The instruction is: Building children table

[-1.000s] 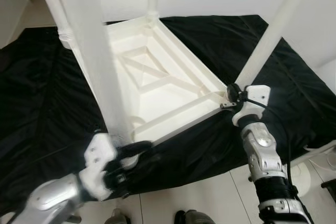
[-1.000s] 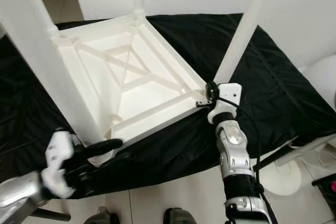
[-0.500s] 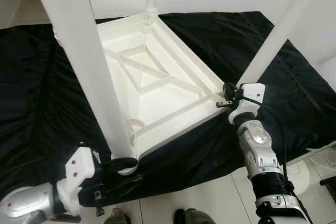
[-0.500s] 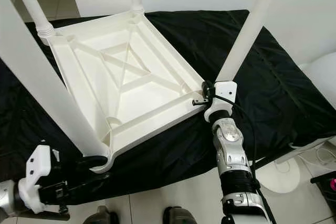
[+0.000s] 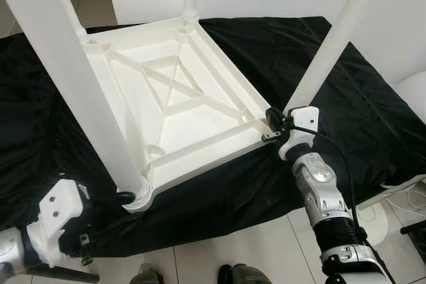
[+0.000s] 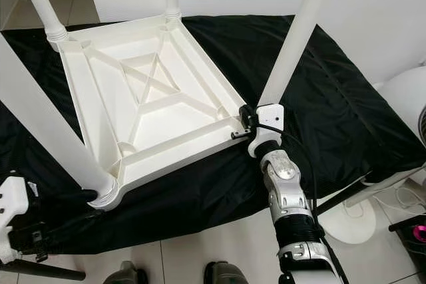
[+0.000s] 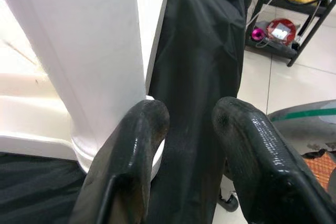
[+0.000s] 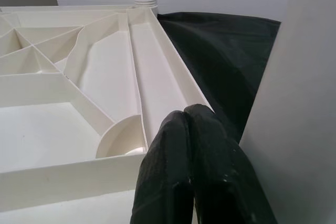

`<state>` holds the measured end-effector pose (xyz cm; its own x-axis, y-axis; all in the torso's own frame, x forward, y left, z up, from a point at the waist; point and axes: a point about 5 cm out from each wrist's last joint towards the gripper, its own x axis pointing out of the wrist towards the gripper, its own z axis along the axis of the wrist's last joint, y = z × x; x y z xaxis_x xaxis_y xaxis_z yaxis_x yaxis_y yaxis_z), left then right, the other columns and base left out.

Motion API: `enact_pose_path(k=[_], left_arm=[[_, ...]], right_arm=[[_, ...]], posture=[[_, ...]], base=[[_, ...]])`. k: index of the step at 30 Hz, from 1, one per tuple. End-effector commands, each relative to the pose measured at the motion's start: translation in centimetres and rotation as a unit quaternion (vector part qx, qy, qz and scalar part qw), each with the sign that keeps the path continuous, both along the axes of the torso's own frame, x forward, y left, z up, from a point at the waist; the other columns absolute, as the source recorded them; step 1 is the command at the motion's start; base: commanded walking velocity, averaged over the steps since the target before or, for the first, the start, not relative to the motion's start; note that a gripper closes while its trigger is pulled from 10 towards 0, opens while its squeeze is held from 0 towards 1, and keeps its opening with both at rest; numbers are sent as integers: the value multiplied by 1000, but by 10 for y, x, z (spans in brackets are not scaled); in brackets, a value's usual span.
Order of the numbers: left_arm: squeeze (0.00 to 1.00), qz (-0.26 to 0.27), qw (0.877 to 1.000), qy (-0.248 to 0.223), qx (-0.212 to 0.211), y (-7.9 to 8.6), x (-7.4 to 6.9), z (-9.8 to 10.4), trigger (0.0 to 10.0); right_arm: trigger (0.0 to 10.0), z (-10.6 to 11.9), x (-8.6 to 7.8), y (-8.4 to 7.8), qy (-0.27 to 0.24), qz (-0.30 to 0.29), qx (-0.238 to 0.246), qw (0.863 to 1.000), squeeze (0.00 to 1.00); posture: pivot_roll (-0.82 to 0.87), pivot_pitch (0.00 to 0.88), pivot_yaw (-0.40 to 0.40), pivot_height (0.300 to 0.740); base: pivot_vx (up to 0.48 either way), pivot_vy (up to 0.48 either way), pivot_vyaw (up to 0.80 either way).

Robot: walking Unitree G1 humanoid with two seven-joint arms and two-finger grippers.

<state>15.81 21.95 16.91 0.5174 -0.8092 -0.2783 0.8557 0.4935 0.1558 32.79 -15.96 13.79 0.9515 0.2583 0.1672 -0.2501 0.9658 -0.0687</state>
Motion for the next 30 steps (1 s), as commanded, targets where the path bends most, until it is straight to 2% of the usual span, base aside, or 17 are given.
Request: enact_pose_path(k=[1, 5, 10, 15, 16, 17, 18, 19, 20, 23, 24, 25, 26, 27, 28, 30], left_arm=[[0, 49, 998, -13, 28, 20, 4, 5, 10000], [0, 99, 993, -33, 52, 43, 8, 12, 10000], [0, 147, 987, -35, 57, 59, 8, 13, 10000], [0, 176, 982, -45, 56, 67, 11, 14, 10000], [0, 190, 979, -56, 51, 69, 15, 16, 10000], [0, 237, 965, -105, 33, 71, 31, 19, 10000], [0, 237, 965, -105, 33, 71, 31, 19, 10000], [0, 281, 951, -133, 16, 70, 49, 19, 10000], [0, 293, 947, -133, 13, 69, 54, 18, 10000], [0, 300, 945, -130, 15, 68, 57, 16, 10000], [0, 311, 938, -150, 21, 66, 61, 15, 10000], [0, 311, 938, -150, 21, 66, 61, 15, 10000], [0, 318, 933, -166, 25, 65, 65, 15, 10000], [0, 332, 926, -180, -4, 59, 78, 16, 10000], [0, 332, 926, -180, -4, 59, 78, 16, 10000], [0, 339, 920, -185, -65, 46, 101, 20, 10000]], right_arm=[[10000, -2, 2, -11, 10, -19, 4, 1000, 0], [10000, -3, 4, -13, 12, -14, -2, 1000, 0], [10000, -3, 5, -12, 13, -8, -5, 1000, 0], [10000, -2, 6, -12, 12, -7, -3, 1000, 0], [10000, -2, 6, -11, 12, -6, -2, 1000, 0], [10000, -3, 6, -6, 12, 5, 1, 1000, 0], [10000, -3, 6, -6, 12, 5, 1, 1000, 0], [10000, -4, 4, 0, 13, 22, 6, 1000, 0], [10000, -5, 3, 2, 14, 28, 8, 999, 0], [10000, -5, 3, 3, 15, 32, 10, 999, 0], [10000, -6, 0, 6, 14, 41, 9, 999, 0], [10000, -6, 0, 6, 14, 41, 9, 999, 0], [10000, -6, -1, 8, 14, 47, 9, 999, 0], [10000, -10, -7, 12, 16, 52, 10, 998, 0], [10000, -10, -7, 12, 16, 52, 10, 998, 0], [10000, -16, -16, 18, 21, 56, 13, 998, 0]], posture=[[11, 96, -41, 740], [17, 94, -47, 740], [23, 90, -48, 740], [36, 92, -51, 740], [36, 92, -51, 740], [37, 95, -49, 740], [37, 95, -49, 740], [35, 96, -48, 740], [35, 96, -48, 740], [35, 96, -48, 740], [29, 102, -43, 740], [29, 102, -43, 740], [29, 102, -43, 740], [17, 114, -44, 740], [17, 114, -44, 740], [-1, 116, -27, 740]], base=[[0, 0, 0], [0, 0, 0], [0, 0, 0], [0, 0, 0], [0, 0, 0], [0, 0, 0], [0, 0, 0], [0, 0, 0], [0, 0, 0], [0, 0, 0], [0, 0, 0], [0, 0, 0], [0, 0, 0], [0, 0, 0], [0, 0, 0], [0, 0, 0]])
